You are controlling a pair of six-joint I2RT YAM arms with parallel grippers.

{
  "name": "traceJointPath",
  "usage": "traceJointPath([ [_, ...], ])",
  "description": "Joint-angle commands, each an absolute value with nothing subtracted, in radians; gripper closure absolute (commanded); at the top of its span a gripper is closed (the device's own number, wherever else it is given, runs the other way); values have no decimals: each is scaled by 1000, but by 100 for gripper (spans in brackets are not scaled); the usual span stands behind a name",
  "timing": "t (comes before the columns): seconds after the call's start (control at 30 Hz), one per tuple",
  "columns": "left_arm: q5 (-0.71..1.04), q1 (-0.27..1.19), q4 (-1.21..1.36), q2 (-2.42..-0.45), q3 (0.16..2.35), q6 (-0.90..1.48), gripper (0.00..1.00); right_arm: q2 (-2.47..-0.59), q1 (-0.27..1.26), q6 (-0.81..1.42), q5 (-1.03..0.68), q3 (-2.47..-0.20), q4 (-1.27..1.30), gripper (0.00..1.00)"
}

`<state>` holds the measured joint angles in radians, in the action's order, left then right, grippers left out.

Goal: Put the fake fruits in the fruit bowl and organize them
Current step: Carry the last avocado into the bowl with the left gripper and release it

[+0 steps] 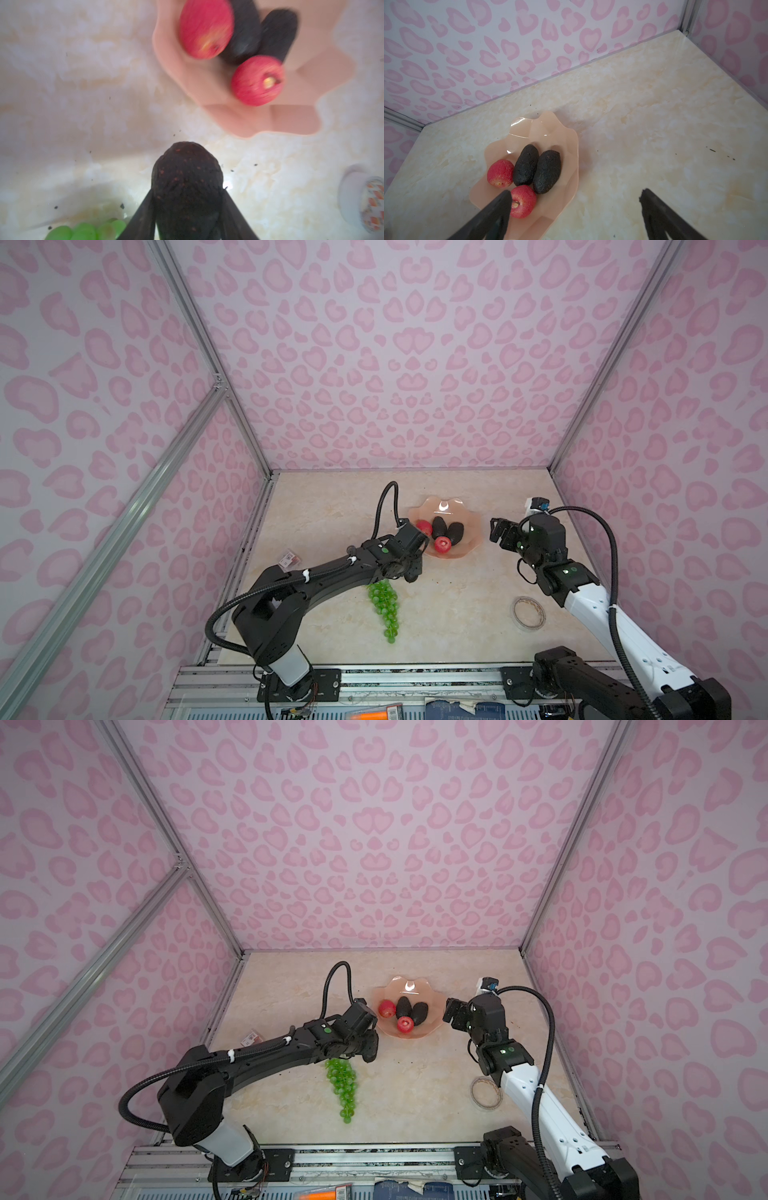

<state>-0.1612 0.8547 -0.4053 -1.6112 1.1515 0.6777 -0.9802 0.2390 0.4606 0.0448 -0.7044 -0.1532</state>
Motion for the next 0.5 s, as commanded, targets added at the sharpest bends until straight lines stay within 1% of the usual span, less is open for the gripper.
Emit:
traceJointPath([
  [0.0,-201,852,-398,-1573,1235,519,66,-936,236,459,28,-665,-159,3],
  [0.13,-169,842,-408,-1646,1396,390,65,-862,232,475,29,-628,-192,3],
  [0.27,-157,816,-440,-1811,1570,320,65,-795,232,491,48,-620,-243,2],
  [0.47,-138,770,-457,-2020,1752,253,65,-721,231,500,77,-613,-314,2],
])
